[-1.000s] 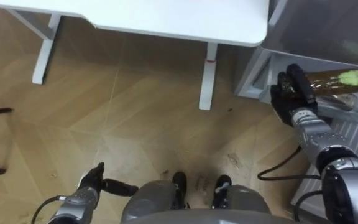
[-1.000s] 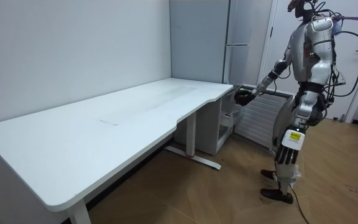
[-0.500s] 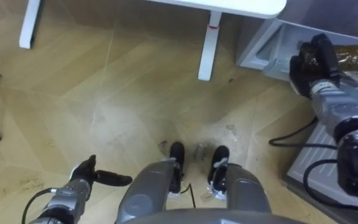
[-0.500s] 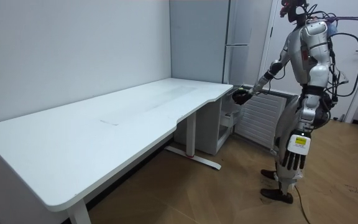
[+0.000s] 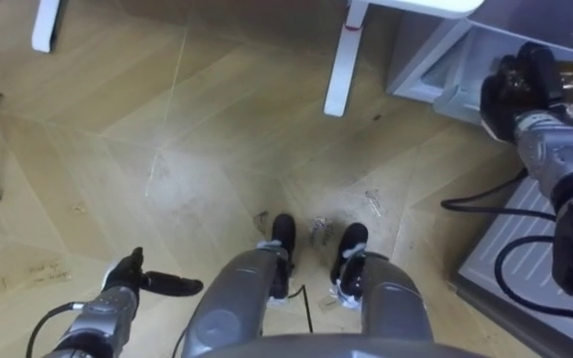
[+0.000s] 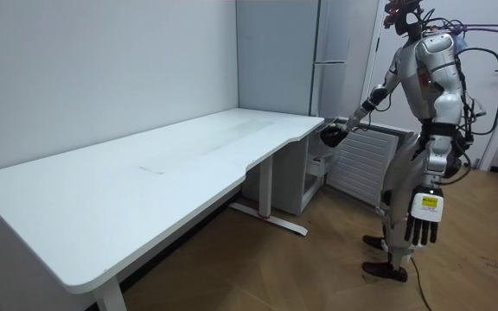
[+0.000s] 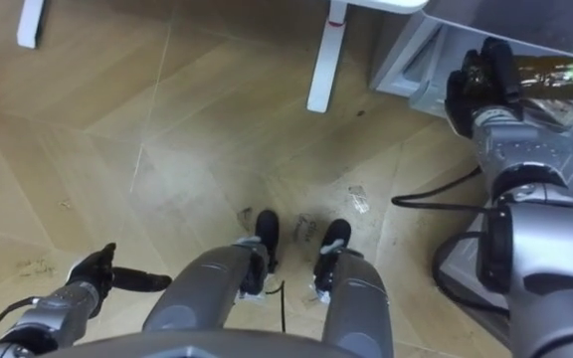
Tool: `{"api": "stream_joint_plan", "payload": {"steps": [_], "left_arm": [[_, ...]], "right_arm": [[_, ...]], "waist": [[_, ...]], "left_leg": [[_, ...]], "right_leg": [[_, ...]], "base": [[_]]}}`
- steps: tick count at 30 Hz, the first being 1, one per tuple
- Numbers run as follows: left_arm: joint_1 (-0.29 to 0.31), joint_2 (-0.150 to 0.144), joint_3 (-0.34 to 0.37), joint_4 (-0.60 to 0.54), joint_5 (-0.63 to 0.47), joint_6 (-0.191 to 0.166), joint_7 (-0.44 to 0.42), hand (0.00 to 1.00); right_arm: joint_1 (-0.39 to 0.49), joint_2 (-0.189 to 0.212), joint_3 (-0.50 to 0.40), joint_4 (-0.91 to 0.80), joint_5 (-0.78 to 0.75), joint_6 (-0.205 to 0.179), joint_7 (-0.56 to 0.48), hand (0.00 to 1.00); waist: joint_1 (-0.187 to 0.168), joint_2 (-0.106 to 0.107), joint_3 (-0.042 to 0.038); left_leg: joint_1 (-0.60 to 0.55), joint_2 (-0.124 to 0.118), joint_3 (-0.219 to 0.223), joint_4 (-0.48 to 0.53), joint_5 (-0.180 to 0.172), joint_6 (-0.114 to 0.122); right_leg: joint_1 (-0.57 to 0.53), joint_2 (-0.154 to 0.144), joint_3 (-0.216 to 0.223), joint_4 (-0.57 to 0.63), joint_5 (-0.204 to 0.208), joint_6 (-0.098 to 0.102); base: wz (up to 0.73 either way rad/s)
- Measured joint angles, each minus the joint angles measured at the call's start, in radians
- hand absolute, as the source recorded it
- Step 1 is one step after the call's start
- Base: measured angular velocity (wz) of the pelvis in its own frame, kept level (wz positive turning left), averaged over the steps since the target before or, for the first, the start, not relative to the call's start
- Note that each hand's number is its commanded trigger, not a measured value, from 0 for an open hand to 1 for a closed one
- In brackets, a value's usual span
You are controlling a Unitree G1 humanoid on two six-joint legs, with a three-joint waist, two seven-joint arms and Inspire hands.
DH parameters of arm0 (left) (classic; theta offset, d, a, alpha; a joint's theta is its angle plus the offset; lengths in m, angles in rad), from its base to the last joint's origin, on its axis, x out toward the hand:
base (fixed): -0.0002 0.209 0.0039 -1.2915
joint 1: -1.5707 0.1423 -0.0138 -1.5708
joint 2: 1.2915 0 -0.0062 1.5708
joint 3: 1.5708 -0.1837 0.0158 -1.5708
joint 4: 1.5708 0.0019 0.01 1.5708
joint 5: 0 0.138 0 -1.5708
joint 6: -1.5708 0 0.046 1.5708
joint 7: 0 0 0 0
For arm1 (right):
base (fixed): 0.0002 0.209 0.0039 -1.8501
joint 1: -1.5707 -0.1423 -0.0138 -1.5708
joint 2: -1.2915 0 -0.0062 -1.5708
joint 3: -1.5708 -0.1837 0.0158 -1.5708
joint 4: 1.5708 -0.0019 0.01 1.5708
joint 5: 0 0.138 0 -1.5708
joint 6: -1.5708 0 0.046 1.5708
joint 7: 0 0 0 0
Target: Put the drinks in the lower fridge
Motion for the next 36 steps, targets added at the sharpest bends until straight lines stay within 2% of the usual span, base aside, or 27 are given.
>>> {"api": "stream_joint_plan", "payload": {"steps": [17, 27, 36], "left_arm": [[0.001, 0.001, -0.001, 0.021, -0.001, 0.002, 0.001, 0.00], [0.005, 0.001, -0.003, 0.019, -0.036, 0.002, 0.001, 0.00], [0.007, 0.001, -0.005, 0.021, -0.036, 0.020, 0.000, 0.00]], "right_arm": [[-0.013, -0.023, 0.010, 0.000, 0.001, -0.002, -0.054, 0.00], [-0.011, -0.031, 0.010, 0.001, 0.000, -0.019, -0.049, 0.00], [-0.002, -0.038, 0.010, 0.032, -0.012, -0.019, -0.027, 0.00]], "waist": [[0.008, 0.002, -0.0010], [0.004, 0.004, -0.0020], [0.006, 0.015, -0.0079]], "left_leg": [[-0.010, 0.014, 0.016, 0.010, 0.000, 0.000], [0.004, 0.015, 0.013, 0.023, 0.000, 0.001], [0.038, 0.014, 0.010, 0.018, 0.001, 0.001]], "right_leg": [[0.005, 0.006, -0.015, -0.014, 0.011, -0.004], [0.026, 0.003, -0.022, -0.014, 0.011, -0.004], [0.060, 0.003, -0.026, -0.016, 0.011, -0.004]], "base": [[0.00], [0.00], [0.00]]}}
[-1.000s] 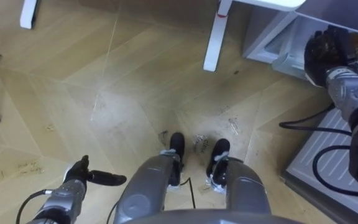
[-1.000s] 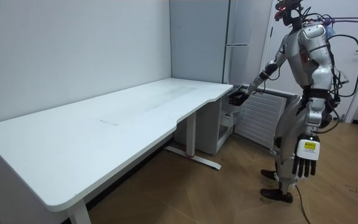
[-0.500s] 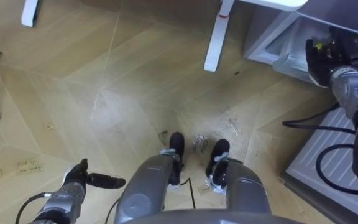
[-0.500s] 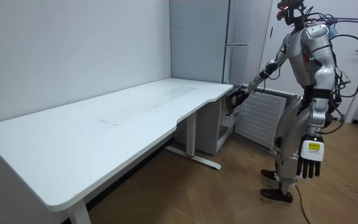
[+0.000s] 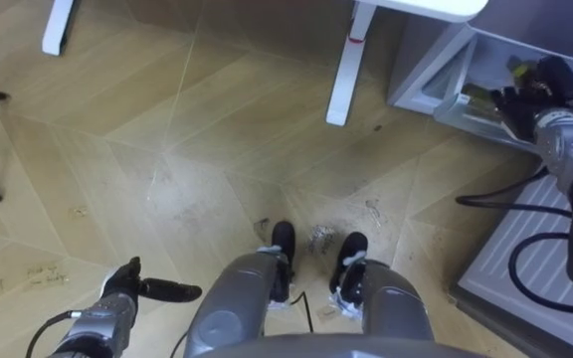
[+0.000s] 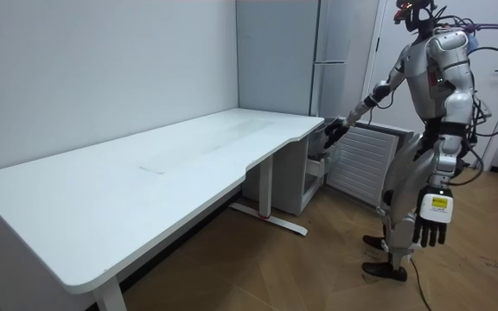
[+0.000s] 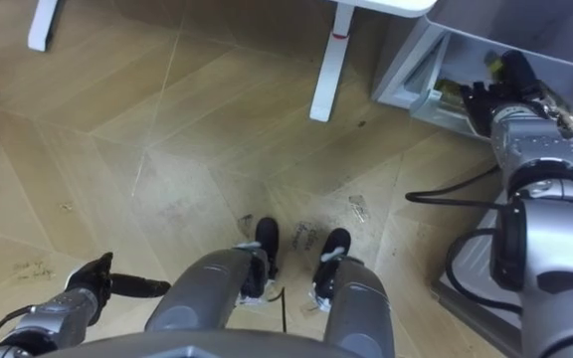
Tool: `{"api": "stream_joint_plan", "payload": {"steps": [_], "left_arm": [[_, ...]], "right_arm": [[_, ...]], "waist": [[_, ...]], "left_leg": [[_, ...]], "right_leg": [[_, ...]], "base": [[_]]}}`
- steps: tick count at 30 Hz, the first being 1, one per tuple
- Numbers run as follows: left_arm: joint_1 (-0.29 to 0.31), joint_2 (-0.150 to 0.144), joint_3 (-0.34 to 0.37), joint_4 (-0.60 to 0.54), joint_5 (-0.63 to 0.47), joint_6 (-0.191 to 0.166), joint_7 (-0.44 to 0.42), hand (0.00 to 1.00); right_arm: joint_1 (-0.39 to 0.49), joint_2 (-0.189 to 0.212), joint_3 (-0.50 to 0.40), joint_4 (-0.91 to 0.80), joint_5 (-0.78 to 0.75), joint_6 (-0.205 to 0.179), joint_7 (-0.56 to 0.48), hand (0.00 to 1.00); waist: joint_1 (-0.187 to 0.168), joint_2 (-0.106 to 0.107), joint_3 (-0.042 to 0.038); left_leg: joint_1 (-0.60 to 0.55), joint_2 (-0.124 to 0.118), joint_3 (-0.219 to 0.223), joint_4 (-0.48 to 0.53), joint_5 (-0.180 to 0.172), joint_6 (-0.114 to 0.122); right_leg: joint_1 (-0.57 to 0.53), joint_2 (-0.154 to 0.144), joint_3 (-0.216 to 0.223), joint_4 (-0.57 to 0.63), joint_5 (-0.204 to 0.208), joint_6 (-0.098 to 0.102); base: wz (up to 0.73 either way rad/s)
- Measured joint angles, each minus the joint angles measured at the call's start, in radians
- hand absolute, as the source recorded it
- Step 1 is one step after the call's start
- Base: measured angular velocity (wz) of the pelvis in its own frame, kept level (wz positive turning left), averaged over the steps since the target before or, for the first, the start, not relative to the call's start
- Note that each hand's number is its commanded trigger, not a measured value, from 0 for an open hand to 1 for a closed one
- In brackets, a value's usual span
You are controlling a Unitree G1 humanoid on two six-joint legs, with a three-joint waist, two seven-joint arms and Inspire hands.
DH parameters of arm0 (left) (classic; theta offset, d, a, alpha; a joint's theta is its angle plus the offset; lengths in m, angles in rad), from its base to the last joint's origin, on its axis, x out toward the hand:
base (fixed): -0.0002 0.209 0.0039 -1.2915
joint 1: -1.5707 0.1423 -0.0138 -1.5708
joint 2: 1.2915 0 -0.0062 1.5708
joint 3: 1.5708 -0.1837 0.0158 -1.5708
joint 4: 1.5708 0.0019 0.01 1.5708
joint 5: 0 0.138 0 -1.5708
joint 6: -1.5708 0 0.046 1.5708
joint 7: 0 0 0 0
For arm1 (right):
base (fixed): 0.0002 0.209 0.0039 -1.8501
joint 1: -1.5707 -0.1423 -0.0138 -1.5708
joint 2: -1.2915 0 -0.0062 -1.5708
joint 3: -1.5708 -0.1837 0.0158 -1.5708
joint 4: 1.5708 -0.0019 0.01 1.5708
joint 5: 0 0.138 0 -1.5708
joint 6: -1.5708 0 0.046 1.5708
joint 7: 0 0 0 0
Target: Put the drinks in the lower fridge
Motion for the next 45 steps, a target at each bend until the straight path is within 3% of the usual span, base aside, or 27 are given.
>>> {"api": "stream_joint_plan", "payload": {"steps": [28, 31, 38, 41, 45], "left_arm": [[-0.005, 0.001, -0.039, -0.002, 0.000, -0.005, -0.031, 0.00], [-0.004, 0.001, -0.036, -0.002, 0.000, -0.004, -0.035, 0.00], [-0.001, 0.005, -0.008, -0.022, 0.001, -0.006, -0.046, 0.00], [0.003, 0.003, 0.005, -0.022, 0.002, -0.010, -0.046, 0.00], [0.051, 0.000, 0.010, -0.025, 0.010, -0.021, -0.047, 0.00]], "right_arm": [[0.011, -0.029, 0.061, 0.003, -0.115, 0.001, 0.078, 0.00], [0.030, -0.031, 0.060, 0.003, -0.115, 0.000, 0.096, 0.00], [0.145, -0.033, 0.054, -0.008, -0.176, -0.016, 0.158, 0.00], [0.218, -0.032, 0.053, -0.012, -0.188, -0.021, 0.164, 0.00], [0.321, -0.015, 0.053, -0.061, -0.202, -0.022, 0.166, 0.00]], "waist": [[-0.019, 0.007, 0.0008], [-0.020, 0.007, 0.0008], [-0.030, 0.011, -0.0013], [-0.032, 0.008, -0.0096], [-0.055, 0.005, -0.0344]], "left_leg": [[0.010, 0.003, 0.010, -0.009, 0.001, 0.001], [0.021, 0.005, 0.011, -0.010, -0.001, 0.001], [0.103, 0.026, 0.014, -0.021, -0.019, -0.010], [0.173, 0.030, 0.021, -0.057, -0.020, -0.014], [0.296, 0.032, 0.032, -0.115, -0.024, -0.022]], "right_leg": [[0.005, 0.018, 0.028, -0.018, 0.009, 0.005], [0.018, 0.018, 0.027, -0.017, 0.009, 0.005], [0.124, 0.049, 0.025, -0.094, 0.020, 0.002], [0.190, 0.054, 0.027, -0.128, 0.027, 0.003], [0.309, 0.072, 0.034, -0.183, 0.028, 0.007]], "base": [[-0.01], [0.00], [-0.07], [-0.10], [-0.11]]}}
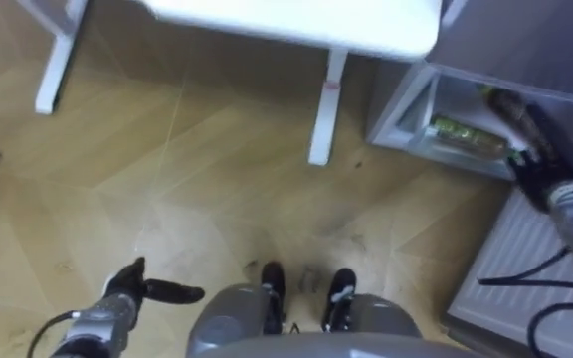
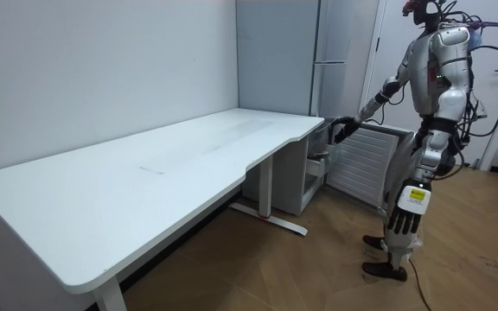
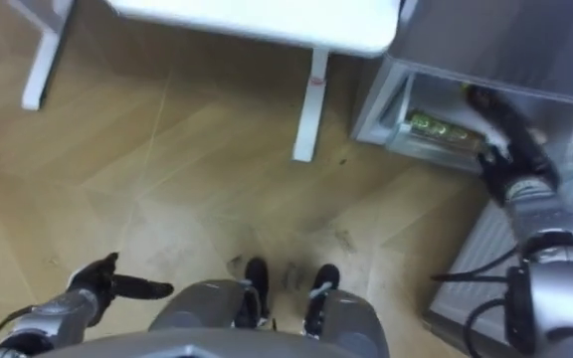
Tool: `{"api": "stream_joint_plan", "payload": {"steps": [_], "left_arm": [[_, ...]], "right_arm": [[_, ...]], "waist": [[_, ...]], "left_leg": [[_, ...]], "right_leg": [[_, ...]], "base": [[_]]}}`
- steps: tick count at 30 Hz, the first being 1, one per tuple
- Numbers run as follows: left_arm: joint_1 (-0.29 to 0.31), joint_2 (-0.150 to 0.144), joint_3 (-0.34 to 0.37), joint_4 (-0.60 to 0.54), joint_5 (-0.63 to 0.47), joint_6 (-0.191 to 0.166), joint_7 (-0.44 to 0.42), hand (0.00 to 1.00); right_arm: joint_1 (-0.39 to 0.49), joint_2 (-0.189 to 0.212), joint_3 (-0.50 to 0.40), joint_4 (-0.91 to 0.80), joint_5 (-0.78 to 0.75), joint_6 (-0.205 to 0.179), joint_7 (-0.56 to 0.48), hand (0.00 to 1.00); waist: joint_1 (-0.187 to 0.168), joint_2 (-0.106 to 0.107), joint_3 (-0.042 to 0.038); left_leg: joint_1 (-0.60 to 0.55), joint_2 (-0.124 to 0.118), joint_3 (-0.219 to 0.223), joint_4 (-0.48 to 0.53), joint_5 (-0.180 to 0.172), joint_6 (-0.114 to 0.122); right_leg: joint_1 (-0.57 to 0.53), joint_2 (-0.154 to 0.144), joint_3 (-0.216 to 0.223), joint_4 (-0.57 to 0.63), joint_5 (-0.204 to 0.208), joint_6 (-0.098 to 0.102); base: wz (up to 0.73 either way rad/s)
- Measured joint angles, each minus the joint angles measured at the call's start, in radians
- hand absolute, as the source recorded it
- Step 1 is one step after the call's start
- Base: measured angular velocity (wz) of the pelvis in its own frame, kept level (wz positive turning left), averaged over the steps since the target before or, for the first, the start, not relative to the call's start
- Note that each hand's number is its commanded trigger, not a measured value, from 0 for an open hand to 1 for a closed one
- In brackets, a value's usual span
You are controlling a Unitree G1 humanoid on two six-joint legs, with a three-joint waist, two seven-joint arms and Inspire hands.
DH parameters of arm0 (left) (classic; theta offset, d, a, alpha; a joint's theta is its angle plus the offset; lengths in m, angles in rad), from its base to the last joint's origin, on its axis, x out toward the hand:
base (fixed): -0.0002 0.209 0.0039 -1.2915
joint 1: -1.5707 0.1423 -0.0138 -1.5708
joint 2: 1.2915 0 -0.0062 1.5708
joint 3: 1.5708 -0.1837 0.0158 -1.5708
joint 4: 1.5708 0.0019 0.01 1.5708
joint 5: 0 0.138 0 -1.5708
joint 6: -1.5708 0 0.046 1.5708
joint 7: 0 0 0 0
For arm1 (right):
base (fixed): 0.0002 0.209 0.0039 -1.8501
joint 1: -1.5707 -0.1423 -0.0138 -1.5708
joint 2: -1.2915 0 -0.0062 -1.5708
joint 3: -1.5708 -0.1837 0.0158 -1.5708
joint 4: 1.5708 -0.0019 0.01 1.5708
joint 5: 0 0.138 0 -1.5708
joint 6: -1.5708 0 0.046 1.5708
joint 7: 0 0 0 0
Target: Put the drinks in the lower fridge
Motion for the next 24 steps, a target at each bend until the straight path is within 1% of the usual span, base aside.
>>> {"api": "stream_joint_plan", "payload": {"steps": [1, 2, 3, 4, 5, 7, 9, 10, 11, 12, 14, 15, 18, 22, 24], "left_arm": [[0.013, 0.000, 0.010, 0.002, 0.002, -0.002, 0.001, 0.00], [0.021, -0.001, 0.020, 0.001, 0.002, -0.003, 0.001, 0.00], [0.037, -0.001, 0.042, -0.001, 0.015, -0.005, 0.000, 0.00], [0.045, -0.002, 0.054, -0.002, 0.026, -0.006, 0.000, 0.00], [0.065, -0.002, 0.083, -0.006, 0.032, -0.006, 0.001, 0.00], [0.089, -0.002, 0.110, -0.013, 0.036, -0.008, 0.004, 0.00], [0.125, -0.002, 0.121, -0.045, 0.059, -0.008, 0.013, 0.00], [0.131, -0.002, 0.121, -0.051, 0.064, -0.008, 0.015, 0.00], [0.146, -0.003, 0.124, -0.066, 0.081, -0.008, 0.024, 0.00], [0.156, -0.007, 0.133, -0.071, 0.083, -0.009, 0.032, 0.00], [0.163, -0.015, 0.148, -0.084, 0.083, -0.008, 0.049, 0.00], [0.165, -0.018, 0.151, -0.093, 0.083, -0.011, 0.056, 0.00], [0.168, -0.024, 0.151, -0.098, 0.099, -0.028, 0.064, 0.00], [0.164, -0.038, 0.149, -0.098, 0.148, -0.048, 0.067, 0.00], [0.167, -0.040, 0.149, -0.098, 0.148, -0.052, 0.067, 0.00]], "right_arm": [[0.039, 0.009, -0.003, -0.018, 0.001, -0.007, 0.007, 0.00], [0.062, 0.014, -0.005, -0.027, -0.001, -0.008, 0.011, 0.00], [0.100, 0.027, -0.020, -0.041, -0.011, -0.008, 0.015, 0.00], [0.118, 0.034, -0.028, -0.050, -0.018, -0.008, 0.015, 0.00], [0.152, 0.053, -0.048, -0.077, -0.021, -0.009, 0.016, 0.00], [0.206, 0.077, -0.052, -0.127, -0.020, -0.024, 0.021, 0.00], [0.263, 0.105, -0.052, -0.148, -0.021, -0.029, 0.034, 0.00], [0.274, 0.108, -0.052, -0.148, -0.021, -0.029, 0.034, 0.00], [0.291, 0.114, -0.053, -0.148, -0.021, -0.029, 0.034, 0.00], [0.301, 0.119, -0.052, -0.147, -0.022, -0.030, 0.036, 0.00], [0.324, 0.128, -0.052, -0.140, -0.023, -0.037, 0.052, 0.00], [0.332, 0.137, -0.052, -0.129, -0.026, -0.041, 0.063, 0.00], [0.340, 0.156, -0.052, -0.099, -0.044, -0.042, 0.076, 0.00], [0.360, 0.172, -0.039, -0.100, -0.077, -0.048, 0.091, 0.00], [0.360, 0.188, -0.030, -0.101, -0.092, -0.056, 0.092, 0.00]], "waist": [[-0.006, -0.003, -0.0062], [-0.007, -0.005, -0.0083], [-0.014, -0.011, -0.0125], [-0.019, -0.012, -0.0141], [-0.024, -0.012, -0.0144], [-0.025, -0.009, -0.0163], [-0.035, -0.004, -0.0160], [-0.036, -0.002, -0.0153], [-0.047, 0.001, -0.0136], [-0.055, 0.008, -0.0102], [-0.064, 0.012, -0.0093], [-0.065, 0.015, -0.0076], [-0.077, 0.014, -0.0072], [-0.079, 0.011, -0.0082], [-0.078, 0.008, -0.0069]], "left_leg": [[0.032, 0.001, 0.002, -0.013, -0.003, -0.003], [0.051, 0.002, 0.004, -0.020, -0.004, -0.005], [0.076, 0.003, 0.001, -0.022, -0.010, -0.008], [0.086, 0.004, 0.000, -0.022, -0.014, -0.009], [0.104, 0.007, 0.001, -0.020, -0.023, -0.011], [0.126, 0.012, 0.008, -0.018, -0.034, -0.014], [0.155, 0.015, 0.009, -0.019, -0.043, -0.017], [0.162, 0.016, 0.009, -0.020, -0.045, -0.018], [0.178, 0.015, 0.009, -0.024, -0.046, -0.018], [0.196, 0.015, 0.009, -0.031, -0.046, -0.019], [0.214, 0.015, 0.008, -0.035, -0.048, -0.021], [0.223, 0.016, 0.008, -0.038, -0.048, -0.021], [0.244, 0.015, 0.008, -0.049, -0.049, -0.024], [0.255, 0.015, 0.008, -0.052, -0.053, -0.027], [0.265, 0.015, 0.009, -0.055, -0.055, -0.029]], "right_leg": [[0.035, 0.006, 0.006, -0.019, 0.000, 0.001], [0.055, 0.010, 0.011, -0.029, 0.000, 0.002], [0.082, 0.014, 0.013, -0.039, -0.001, 0.003], [0.095, 0.016, 0.012, -0.046, -0.001, 0.004], [0.115, 0.021, 0.013, -0.053, -0.003, 0.004], [0.138, 0.028, 0.023, -0.063, -0.002, 0.004], [0.168, 0.033, 0.025, -0.079, -0.003, 0.004], [0.177, 0.034, 0.026, -0.080, -0.004, 0.004], [0.190, 0.034, 0.026, -0.080, -0.008, 0.005], [0.208, 0.034, 0.025, -0.083, -0.011, 0.005], [0.224, 0.035, 0.023, -0.095, -0.014, 0.006], [0.231, 0.035, 0.023, -0.095, -0.016, 0.005], [0.248, 0.037, 0.025, -0.096, -0.021, 0.005], [0.257, 0.039, 0.027, -0.095, -0.024, 0.006], [0.262, 0.044, 0.040, -0.097, -0.025, 0.005]], "base": [[-0.05], [-0.04], [-0.04], [-0.06], [-0.11], [-0.17], [-0.07], [0.00], [0.00], [0.00], [0.02], [0.00], [0.00], [-0.03], [-0.10]]}}
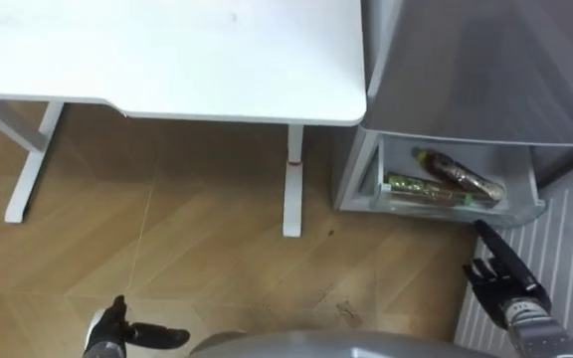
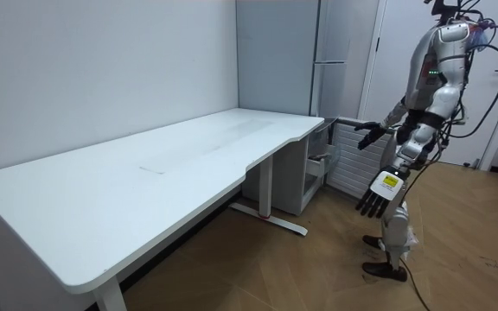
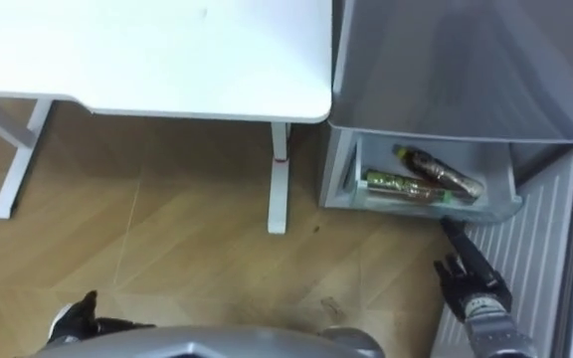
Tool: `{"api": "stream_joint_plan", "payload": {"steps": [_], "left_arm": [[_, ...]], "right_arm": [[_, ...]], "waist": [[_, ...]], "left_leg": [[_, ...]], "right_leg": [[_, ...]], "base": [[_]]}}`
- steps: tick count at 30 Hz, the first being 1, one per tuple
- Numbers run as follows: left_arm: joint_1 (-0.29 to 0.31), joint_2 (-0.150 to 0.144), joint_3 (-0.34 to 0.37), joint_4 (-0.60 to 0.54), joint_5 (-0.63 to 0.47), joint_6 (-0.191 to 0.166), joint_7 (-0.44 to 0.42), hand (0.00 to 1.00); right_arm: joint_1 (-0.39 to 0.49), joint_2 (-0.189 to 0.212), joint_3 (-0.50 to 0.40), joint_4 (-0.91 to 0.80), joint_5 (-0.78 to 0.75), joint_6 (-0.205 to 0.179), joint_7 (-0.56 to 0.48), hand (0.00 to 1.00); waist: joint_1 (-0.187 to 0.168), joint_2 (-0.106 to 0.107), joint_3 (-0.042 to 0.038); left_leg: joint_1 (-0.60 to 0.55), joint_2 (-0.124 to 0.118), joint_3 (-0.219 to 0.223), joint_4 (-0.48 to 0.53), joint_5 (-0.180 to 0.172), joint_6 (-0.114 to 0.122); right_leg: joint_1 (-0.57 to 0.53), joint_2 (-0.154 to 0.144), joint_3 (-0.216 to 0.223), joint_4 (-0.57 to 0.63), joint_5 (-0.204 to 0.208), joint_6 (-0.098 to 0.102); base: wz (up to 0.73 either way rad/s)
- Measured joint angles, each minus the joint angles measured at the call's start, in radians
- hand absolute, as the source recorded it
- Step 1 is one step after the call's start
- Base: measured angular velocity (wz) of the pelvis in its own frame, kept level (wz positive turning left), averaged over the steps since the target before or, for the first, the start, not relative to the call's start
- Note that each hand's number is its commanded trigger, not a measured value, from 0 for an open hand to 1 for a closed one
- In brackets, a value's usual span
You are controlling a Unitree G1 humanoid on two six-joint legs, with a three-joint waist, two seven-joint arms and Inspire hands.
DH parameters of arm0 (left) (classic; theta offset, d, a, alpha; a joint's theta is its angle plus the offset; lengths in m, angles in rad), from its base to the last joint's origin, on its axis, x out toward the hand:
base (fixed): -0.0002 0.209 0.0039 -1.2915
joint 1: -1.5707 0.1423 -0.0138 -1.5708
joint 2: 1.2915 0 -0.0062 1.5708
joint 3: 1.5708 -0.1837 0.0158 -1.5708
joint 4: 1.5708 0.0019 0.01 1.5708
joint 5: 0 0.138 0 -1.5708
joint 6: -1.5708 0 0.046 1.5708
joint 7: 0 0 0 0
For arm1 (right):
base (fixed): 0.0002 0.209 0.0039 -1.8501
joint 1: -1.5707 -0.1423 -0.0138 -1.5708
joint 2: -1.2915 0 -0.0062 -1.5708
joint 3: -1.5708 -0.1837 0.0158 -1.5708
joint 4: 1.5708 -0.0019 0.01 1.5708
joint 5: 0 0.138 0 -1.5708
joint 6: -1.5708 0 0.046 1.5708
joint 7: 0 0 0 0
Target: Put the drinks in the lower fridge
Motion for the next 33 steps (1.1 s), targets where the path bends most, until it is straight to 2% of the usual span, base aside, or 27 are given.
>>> {"api": "stream_joint_plan", "payload": {"steps": [5, 8, 10, 14, 20, 22, 27, 33], "left_arm": [[0.008, -0.003, -0.003, 0.001, 0.000, 0.000, -0.001, 0.00], [0.030, -0.004, 0.002, 0.002, -0.001, 0.000, -0.002, 0.00], [0.036, -0.006, 0.002, 0.001, -0.001, 0.000, -0.002, 0.00], [0.056, -0.015, 0.002, 0.001, 0.000, 0.000, -0.001, 0.00], [0.059, -0.020, 0.002, 0.002, -0.001, 0.000, 0.003, 0.00], [0.054, -0.024, 0.002, 0.008, 0.001, 0.000, 0.011, 0.00], [0.047, -0.046, 0.002, 0.017, 0.001, 0.010, 0.030, 0.00], [0.048, -0.051, 0.001, 0.018, 0.001, 0.026, 0.029, 0.00]], "right_arm": [[0.001, 0.027, 0.019, -0.001, -0.011, -0.002, 0.000, 0.00], [0.006, 0.029, 0.013, -0.001, -0.002, -0.004, -0.001, 0.00], [0.017, 0.036, 0.013, -0.001, 0.020, -0.006, -0.001, 0.00], [0.043, 0.060, 0.013, -0.001, 0.072, -0.006, -0.003, 0.00], [0.044, 0.067, 0.013, 0.000, 0.085, -0.006, -0.014, 0.00], [0.044, 0.070, 0.012, 0.002, 0.111, -0.006, -0.025, 0.00], [0.068, 0.108, -0.062, 0.015, 0.190, -0.004, -0.080, 0.00], [0.080, 0.130, -0.065, 0.014, 0.194, -0.004, -0.142, 0.00]], "waist": [[0.000, -0.010, 0.0007], [-0.002, -0.005, 0.0024], [-0.003, -0.003, -0.0012], [-0.001, 0.001, -0.0017], [-0.002, 0.006, -0.0013], [-0.002, 0.010, -0.0006], [-0.011, 0.021, -0.0021], [-0.029, 0.022, -0.0009]], "left_leg": [[0.022, 0.000, 0.000, 0.003, -0.013, -0.003], [0.033, 0.001, -0.001, 0.003, -0.018, -0.003], [0.037, 0.002, -0.003, 0.007, -0.023, -0.003], [0.049, 0.002, -0.006, 0.006, -0.029, -0.002], [0.051, 0.001, -0.006, 0.007, -0.030, -0.001], [0.051, 0.002, -0.006, 0.008, -0.030, -0.001], [0.052, 0.005, -0.006, 0.006, -0.035, -0.001], [0.051, 0.006, 0.001, 0.008, -0.035, -0.001]], "right_leg": [[0.022, 0.006, 0.004, -0.003, -0.006, -0.002], [0.035, 0.006, 0.005, -0.004, -0.006, -0.001], [0.046, 0.007, 0.004, -0.013, -0.007, 0.000], [0.057, 0.007, 0.010, -0.014, -0.010, 0.003], [0.057, 0.009, 0.020, -0.012, -0.010, 0.003], [0.057, 0.009, 0.022, -0.011, -0.010, 0.003], [0.067, 0.009, 0.022, -0.008, -0.010, 0.003], [0.057, 0.010, 0.035, 0.002, -0.010, 0.003]], "base": [[-0.06], [0.00], [0.02], [-0.01], [-0.02], [-0.02], [0.00], [-0.06]]}}
